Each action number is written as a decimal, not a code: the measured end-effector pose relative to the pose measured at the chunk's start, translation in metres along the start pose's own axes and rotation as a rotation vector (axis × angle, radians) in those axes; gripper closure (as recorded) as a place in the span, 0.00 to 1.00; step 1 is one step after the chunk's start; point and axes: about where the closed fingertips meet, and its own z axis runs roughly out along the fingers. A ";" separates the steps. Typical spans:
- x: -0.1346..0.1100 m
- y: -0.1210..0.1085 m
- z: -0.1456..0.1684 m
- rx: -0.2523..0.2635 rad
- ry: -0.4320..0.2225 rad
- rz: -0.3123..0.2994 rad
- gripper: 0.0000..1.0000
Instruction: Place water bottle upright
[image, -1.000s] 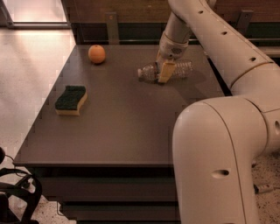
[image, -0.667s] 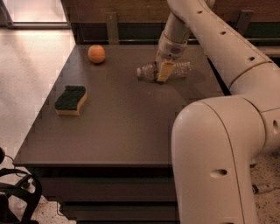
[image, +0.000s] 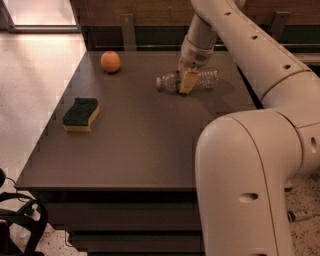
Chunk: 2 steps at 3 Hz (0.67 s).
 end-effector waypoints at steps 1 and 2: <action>-0.013 -0.002 -0.019 0.004 -0.021 0.013 1.00; -0.044 -0.013 -0.066 0.063 -0.094 0.043 1.00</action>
Offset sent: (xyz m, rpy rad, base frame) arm 0.0056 0.0257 0.1368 0.1195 0.0038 -0.0515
